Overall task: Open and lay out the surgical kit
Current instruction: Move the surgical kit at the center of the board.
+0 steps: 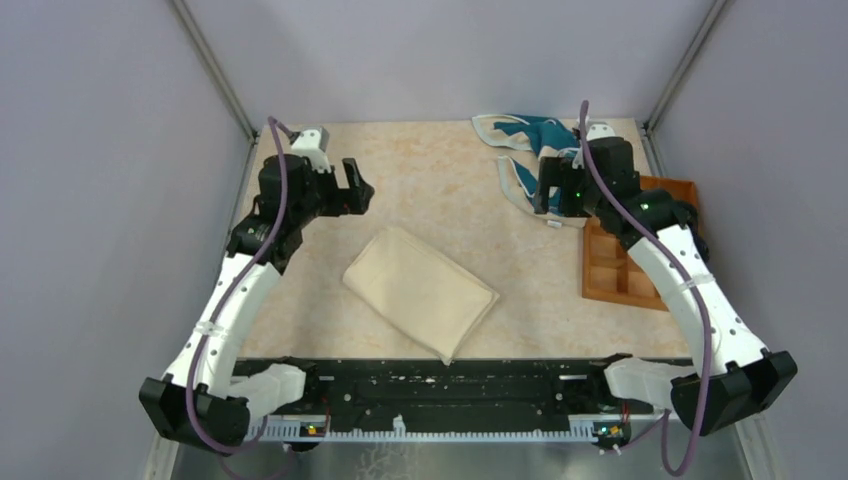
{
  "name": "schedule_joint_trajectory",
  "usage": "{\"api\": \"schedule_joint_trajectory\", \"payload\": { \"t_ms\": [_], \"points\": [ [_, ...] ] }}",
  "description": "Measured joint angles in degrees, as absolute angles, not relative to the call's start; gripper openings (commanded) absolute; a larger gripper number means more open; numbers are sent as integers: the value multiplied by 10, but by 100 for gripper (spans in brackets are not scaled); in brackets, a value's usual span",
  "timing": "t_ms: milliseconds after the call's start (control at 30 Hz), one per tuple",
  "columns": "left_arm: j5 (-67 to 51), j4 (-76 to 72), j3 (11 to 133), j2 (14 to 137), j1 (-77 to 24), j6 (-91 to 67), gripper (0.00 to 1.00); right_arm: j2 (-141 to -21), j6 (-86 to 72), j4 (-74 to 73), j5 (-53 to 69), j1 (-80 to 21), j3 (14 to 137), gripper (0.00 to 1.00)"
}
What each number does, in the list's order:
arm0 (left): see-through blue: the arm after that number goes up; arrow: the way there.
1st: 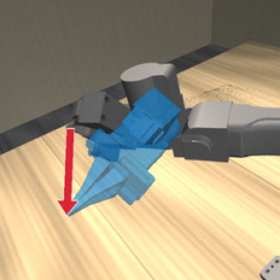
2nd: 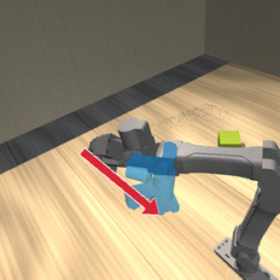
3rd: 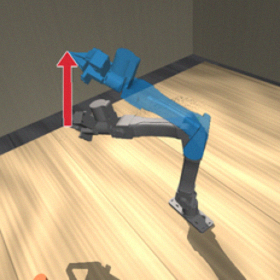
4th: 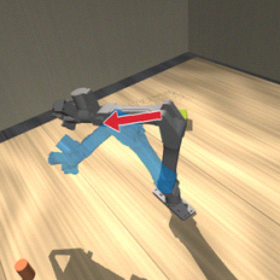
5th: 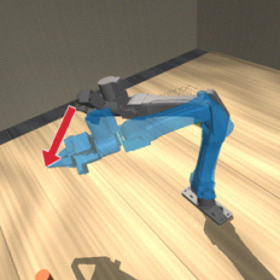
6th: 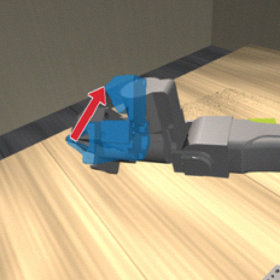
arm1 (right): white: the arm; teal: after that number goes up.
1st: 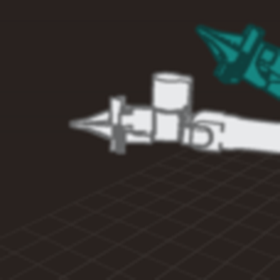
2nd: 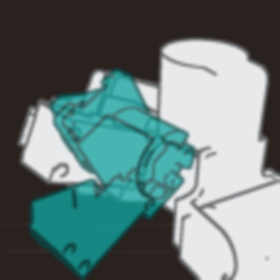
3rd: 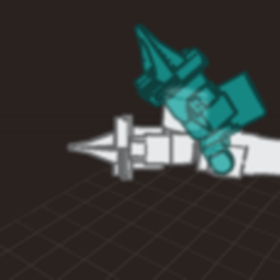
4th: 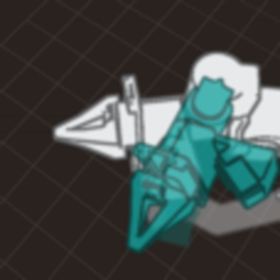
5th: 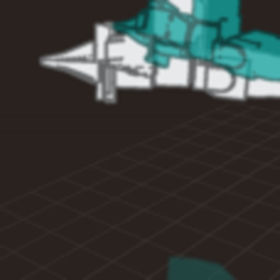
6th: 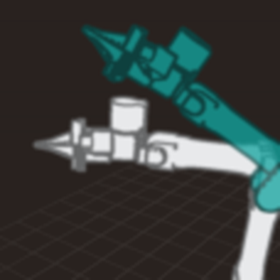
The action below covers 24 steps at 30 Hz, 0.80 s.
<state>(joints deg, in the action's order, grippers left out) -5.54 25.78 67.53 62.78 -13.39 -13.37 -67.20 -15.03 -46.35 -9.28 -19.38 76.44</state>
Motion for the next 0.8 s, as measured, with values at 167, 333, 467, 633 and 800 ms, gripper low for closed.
{"api": "schedule_joint_trajectory", "payload": {
  "t_ms": [167,333,467,633,800],
  "points": [
    [-105,258,608,628,-184,-191,98,-702,-158,-439,-21,-221,739,99],
    [-183,256,501,628,-209,-292,98,-716,-195,-354,125,-232,629,98],
    [-203,266,449,633,-208,-359,98,-750,-222,-318,214,-233,581,95],
    [-209,293,436,655,-204,-409,98,-794,-225,-306,278,-233,557,94],
    [-189,340,436,667,-203,-440,98,-831,-219,-291,327,-234,551,93]
  ]
}}
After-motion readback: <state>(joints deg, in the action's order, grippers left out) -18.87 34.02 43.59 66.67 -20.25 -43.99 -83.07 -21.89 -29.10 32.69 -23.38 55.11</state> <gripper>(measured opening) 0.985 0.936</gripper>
